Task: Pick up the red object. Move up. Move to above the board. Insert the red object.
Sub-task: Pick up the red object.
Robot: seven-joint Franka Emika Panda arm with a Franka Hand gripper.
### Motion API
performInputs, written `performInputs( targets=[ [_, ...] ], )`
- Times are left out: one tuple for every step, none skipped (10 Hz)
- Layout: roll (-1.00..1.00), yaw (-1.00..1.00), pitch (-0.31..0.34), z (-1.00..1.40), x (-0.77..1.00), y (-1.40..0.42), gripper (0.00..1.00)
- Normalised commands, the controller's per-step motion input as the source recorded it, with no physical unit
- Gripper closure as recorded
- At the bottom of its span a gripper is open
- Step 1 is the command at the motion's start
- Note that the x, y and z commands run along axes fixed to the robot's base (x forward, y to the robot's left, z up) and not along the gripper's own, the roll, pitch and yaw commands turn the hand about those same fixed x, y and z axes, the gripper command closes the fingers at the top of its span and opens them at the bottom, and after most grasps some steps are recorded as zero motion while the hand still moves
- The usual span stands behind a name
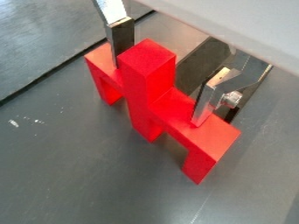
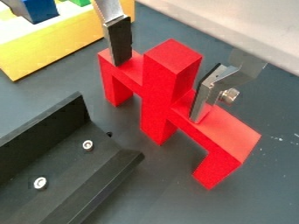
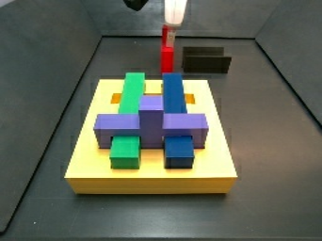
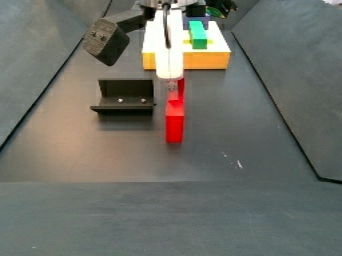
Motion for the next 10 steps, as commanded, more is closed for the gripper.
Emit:
performInputs(
  targets=[
    [0.03, -0.13, 0.070, 0.00, 0.00, 0.10, 0.00],
    [0.00, -0.19, 0.030, 0.00, -0.27, 0.08, 0.00],
    [0.00, -0.12, 0.000, 0.01, -0.15, 0.00, 0.00],
    [0.00, -0.11, 0.000, 0.00, -0.01, 0.00, 0.00],
    [0.00, 0.00, 0.014, 0.00, 0.03, 0.00, 0.00],
    [0.00, 0.01, 0.039, 0.00, 0.21, 0.00, 0.00],
    [0.00, 0.00, 0.044, 0.00, 0.17, 0.00, 0.00],
    [0.00, 0.00, 0.000, 0.00, 0.00, 0.00, 0.00],
    [0.00, 0.00, 0.000, 0.00, 0.00, 0.00, 1.00],
    [0.00, 0.00, 0.000, 0.00, 0.00, 0.00, 1.00]
  ],
)
